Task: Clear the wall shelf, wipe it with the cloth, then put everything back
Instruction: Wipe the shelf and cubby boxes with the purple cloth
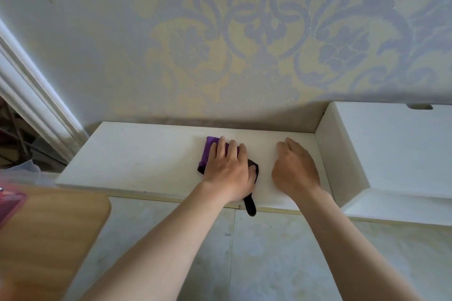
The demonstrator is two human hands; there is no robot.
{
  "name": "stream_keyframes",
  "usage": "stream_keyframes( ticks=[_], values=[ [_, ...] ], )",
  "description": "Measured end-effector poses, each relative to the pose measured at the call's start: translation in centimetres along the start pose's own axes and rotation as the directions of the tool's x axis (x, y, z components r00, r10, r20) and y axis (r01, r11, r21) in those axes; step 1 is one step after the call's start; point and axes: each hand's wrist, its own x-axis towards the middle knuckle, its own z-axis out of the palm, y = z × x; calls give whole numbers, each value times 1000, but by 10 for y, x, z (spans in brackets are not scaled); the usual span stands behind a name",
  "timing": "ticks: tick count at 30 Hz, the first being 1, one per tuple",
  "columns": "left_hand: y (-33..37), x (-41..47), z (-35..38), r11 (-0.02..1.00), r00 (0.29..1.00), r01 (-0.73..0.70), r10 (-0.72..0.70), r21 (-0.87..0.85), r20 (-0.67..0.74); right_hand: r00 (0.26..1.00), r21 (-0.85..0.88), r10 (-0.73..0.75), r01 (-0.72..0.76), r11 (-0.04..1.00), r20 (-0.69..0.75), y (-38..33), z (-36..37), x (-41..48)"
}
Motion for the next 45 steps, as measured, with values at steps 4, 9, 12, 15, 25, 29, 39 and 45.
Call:
stream_keyframes(
  ticks=[4,9,12,15,25,29,39,45],
  values=[
    [-16,6,11,998,999,-53,53,23,4,999,-94,-31,35,995,45,15,13,9],
    [-114,18,-4,906,907,421,-421,30,-17,998,-81,-44,47,996,44,18,15,7],
    [-143,7,-6,748,748,662,-663,49,23,998,-78,-35,39,996,52,15,16,7],
    [-103,24,-2,733,733,680,-679,0,45,998,-74,-26,30,997,51,13,16,8],
    [-62,31,1,998,995,-61,60,-10,-77,996,-80,-44,50,996,79,17,14,8],
    [-138,21,0,992,987,127,-127,-5,-103,997,-86,-40,46,995,69,17,16,9],
    [-257,5,-10,776,778,627,-628,-65,20,997,-144,-48,56,988,54,17,17,8],
    [-260,22,-14,662,663,748,-746,-42,61,996,-163,-52,62,985,67,17,19,10]
  ],
)
